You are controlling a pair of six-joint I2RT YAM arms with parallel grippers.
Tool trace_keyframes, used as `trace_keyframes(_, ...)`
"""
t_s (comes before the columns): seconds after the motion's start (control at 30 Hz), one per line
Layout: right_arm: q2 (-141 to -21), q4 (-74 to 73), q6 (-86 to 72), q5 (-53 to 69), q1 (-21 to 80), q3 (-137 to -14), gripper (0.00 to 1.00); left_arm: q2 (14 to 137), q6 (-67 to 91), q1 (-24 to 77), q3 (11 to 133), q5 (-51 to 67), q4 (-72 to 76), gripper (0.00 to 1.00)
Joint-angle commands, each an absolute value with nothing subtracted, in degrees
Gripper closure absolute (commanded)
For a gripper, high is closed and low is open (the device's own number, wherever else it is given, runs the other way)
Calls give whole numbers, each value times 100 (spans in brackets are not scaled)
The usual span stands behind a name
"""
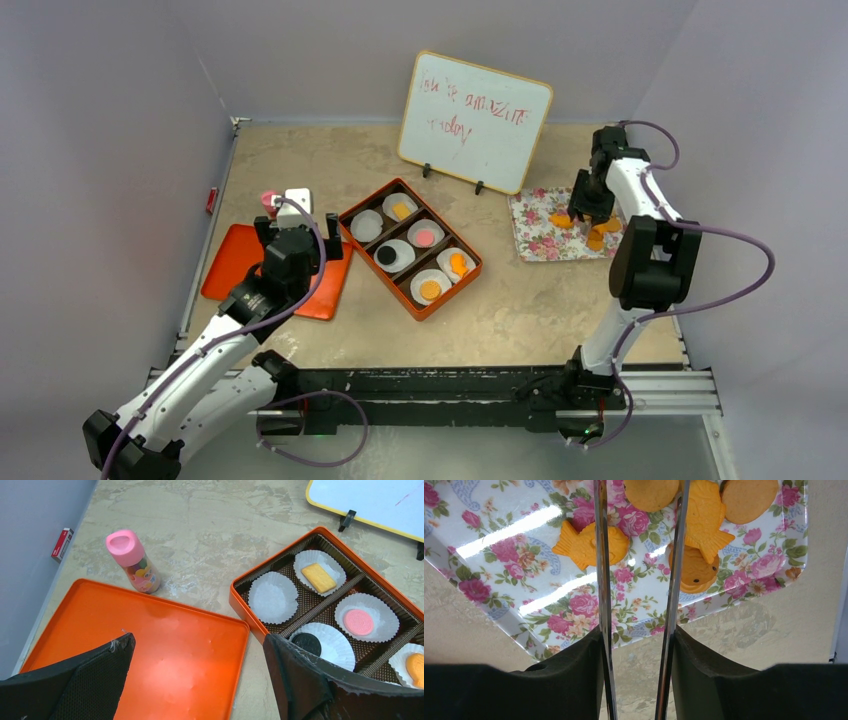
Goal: Pack the cookies
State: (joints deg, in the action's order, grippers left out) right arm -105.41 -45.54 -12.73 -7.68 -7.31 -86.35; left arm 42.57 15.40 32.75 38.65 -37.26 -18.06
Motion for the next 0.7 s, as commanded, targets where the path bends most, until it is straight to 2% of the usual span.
trace_keyframes(0.0, -10455, -4518, -1182, -635, -781, -8810, 53, 4267, 1494, 3248, 3894, -3701, -1678, 1)
trace_keyframes(0.43, -10071, -4537, -1150, -516, -782, -8615, 72, 4306, 1494, 3248, 3896, -3648, -1673, 1)
trace_keyframes(0.67, -9707, -4542, -1127, -463, -782, -8481, 77, 4303, 1494, 3245, 3902, -3639, -1663, 1)
